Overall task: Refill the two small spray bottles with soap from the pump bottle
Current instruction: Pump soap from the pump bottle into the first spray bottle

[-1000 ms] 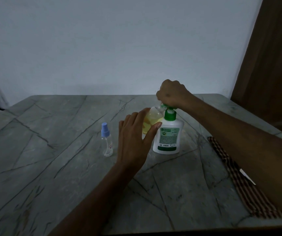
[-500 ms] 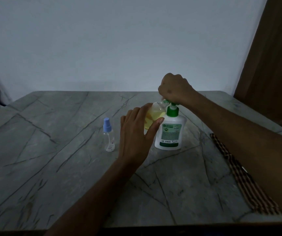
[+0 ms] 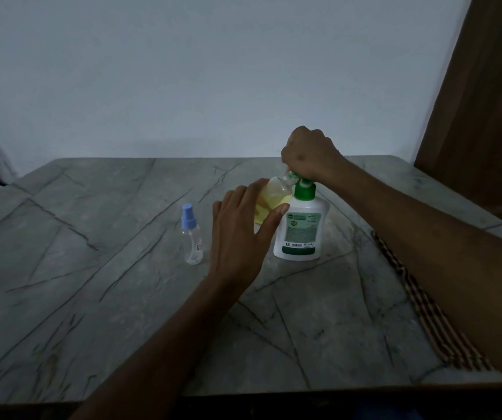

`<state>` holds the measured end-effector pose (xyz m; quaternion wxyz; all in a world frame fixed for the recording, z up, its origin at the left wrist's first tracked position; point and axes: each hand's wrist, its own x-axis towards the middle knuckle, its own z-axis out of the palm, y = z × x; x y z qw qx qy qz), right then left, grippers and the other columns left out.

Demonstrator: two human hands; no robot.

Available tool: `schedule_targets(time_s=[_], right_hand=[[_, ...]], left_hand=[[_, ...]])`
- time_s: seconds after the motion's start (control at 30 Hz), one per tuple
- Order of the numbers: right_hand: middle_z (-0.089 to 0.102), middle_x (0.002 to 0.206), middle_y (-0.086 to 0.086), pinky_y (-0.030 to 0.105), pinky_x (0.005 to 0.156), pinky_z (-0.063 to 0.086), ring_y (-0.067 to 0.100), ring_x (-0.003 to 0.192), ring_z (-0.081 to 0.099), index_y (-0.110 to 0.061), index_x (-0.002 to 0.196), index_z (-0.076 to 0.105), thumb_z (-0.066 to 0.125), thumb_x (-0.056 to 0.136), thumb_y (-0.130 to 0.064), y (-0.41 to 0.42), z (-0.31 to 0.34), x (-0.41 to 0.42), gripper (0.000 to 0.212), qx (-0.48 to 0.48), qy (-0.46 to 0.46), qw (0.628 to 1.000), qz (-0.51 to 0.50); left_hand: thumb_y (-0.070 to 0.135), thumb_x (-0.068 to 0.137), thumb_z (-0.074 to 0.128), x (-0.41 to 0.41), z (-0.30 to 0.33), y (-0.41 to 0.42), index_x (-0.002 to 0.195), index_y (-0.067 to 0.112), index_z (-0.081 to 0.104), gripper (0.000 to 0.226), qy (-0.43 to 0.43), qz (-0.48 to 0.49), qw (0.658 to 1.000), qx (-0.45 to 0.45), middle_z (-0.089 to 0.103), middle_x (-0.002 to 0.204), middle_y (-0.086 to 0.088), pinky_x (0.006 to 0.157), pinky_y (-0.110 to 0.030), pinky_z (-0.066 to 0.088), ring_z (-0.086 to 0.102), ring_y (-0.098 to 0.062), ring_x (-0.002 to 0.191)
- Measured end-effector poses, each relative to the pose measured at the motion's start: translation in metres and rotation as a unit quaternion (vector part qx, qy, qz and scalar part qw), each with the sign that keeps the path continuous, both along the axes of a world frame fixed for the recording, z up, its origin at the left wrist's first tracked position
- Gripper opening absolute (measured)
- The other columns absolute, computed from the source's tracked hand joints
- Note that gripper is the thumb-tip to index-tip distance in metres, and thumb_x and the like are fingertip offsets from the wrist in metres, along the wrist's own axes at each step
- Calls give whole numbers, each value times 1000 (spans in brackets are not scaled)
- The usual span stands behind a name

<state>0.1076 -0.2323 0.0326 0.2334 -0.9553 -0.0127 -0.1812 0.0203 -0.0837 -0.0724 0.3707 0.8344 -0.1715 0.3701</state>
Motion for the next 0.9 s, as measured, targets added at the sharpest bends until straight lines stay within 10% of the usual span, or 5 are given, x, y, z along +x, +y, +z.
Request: schedule_targets(time_s=[0.43,0.77,0.9], right_hand=[[70,109,17,40,86,56,32,94,66,0,111,67,61,93,-20,0,2,1,27,31,26,999,1],[63,88,11,34,71,50,31,82,62,-8,84,56,55,91,-18,3,5,-9,12,18,10,1000,-11],[74,89,15,51,83,63,35,82,74,-3,89,64,51,79,-25,0,14,-11,27,55,17,998,9]], left_hand=[[49,97,54,-2,2,2,134,17,57,49,3,2,1000,15,64,121,-2,94,-25,28,53,-16,109],[52,96,53,-2,1,2,129,18,57,48,14,-13,1000,2,60,114,3,92,-26,30,44,-4,102],[54,94,50,2,0,5,117,21,49,40,47,-21,999,-14,53,102,9,87,-31,38,49,-10,93]])
